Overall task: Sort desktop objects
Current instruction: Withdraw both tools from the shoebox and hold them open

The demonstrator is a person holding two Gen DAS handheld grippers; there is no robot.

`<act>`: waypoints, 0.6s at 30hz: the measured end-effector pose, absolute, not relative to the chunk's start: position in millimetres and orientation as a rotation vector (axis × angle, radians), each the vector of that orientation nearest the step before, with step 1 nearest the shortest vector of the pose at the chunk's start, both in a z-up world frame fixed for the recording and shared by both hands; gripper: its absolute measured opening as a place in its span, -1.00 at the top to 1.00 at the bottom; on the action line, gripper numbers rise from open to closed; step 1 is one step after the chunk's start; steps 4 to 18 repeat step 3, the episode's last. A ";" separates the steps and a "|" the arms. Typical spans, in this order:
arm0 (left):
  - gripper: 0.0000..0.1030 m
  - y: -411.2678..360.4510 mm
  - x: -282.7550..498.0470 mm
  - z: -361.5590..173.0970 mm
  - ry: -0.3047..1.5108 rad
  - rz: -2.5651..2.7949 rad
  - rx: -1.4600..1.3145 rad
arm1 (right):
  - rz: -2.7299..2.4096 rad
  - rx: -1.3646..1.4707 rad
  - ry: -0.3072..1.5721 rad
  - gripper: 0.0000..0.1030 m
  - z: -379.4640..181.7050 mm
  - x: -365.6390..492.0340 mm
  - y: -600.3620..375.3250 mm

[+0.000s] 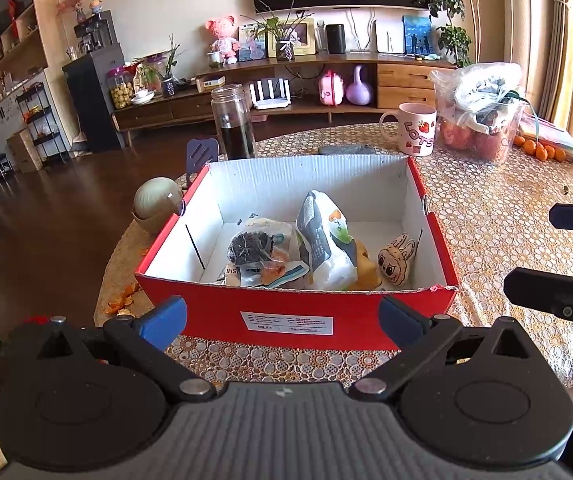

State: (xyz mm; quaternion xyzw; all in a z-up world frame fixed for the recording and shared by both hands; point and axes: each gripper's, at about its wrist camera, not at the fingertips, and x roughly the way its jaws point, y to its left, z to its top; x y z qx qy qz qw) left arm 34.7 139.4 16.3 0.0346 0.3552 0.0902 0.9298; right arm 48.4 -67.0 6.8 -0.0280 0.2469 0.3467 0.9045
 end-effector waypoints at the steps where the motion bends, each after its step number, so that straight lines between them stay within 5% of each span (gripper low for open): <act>1: -0.99 138.5 34.3 16.2 0.729 0.181 0.071 | 0.715 -0.056 0.511 -0.99 6.4 47.7 -68.0; 18: -0.99 136.5 34.0 16.3 0.733 0.175 0.069 | 0.710 -0.056 0.510 -0.99 5.5 46.4 -69.4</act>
